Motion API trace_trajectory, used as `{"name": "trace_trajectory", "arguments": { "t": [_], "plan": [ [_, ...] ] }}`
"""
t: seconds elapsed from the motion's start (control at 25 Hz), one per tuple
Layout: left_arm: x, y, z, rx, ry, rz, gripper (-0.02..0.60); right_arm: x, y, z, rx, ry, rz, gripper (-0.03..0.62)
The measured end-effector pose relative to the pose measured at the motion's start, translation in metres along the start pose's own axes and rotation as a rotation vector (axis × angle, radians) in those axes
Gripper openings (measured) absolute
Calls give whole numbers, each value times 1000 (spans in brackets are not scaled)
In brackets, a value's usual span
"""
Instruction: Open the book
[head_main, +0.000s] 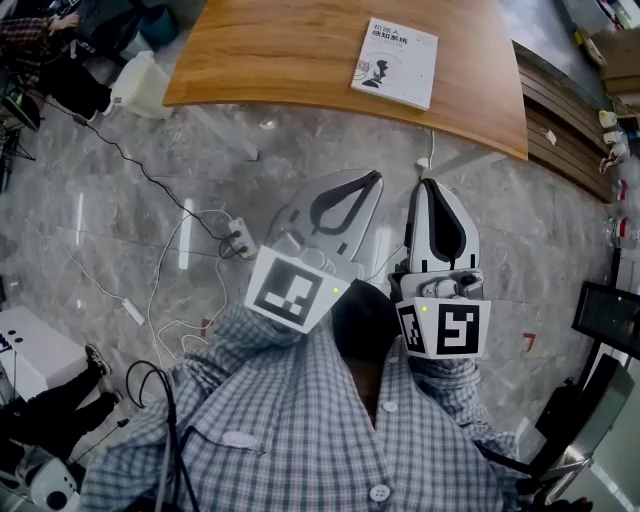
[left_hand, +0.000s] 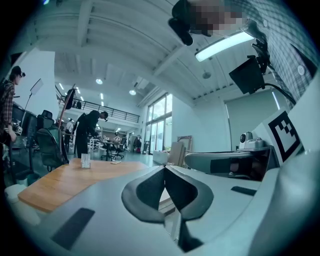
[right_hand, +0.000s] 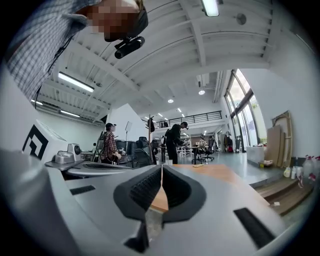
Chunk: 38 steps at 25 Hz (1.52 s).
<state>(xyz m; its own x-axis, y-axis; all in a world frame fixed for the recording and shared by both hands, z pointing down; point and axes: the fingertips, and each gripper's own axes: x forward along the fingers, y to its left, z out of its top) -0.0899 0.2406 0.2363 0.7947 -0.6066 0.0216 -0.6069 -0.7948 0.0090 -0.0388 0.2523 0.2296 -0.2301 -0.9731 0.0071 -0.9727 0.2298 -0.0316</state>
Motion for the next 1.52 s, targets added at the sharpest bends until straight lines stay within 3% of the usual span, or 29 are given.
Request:
{"name": "trace_trajectory", "arguments": {
  "t": [0.28, 1.08, 1.52],
  "plan": [
    [-12, 20, -1, -15, -10, 15, 2, 5, 21, 0, -97, 24, 11, 23],
    [-47, 55, -1, -35, -44, 4, 2, 9, 47, -3, -89, 51, -80, 25],
    [-27, 65, -11, -13, -22, 25, 2, 37, 37, -12, -141, 58, -14, 23]
  ]
}}
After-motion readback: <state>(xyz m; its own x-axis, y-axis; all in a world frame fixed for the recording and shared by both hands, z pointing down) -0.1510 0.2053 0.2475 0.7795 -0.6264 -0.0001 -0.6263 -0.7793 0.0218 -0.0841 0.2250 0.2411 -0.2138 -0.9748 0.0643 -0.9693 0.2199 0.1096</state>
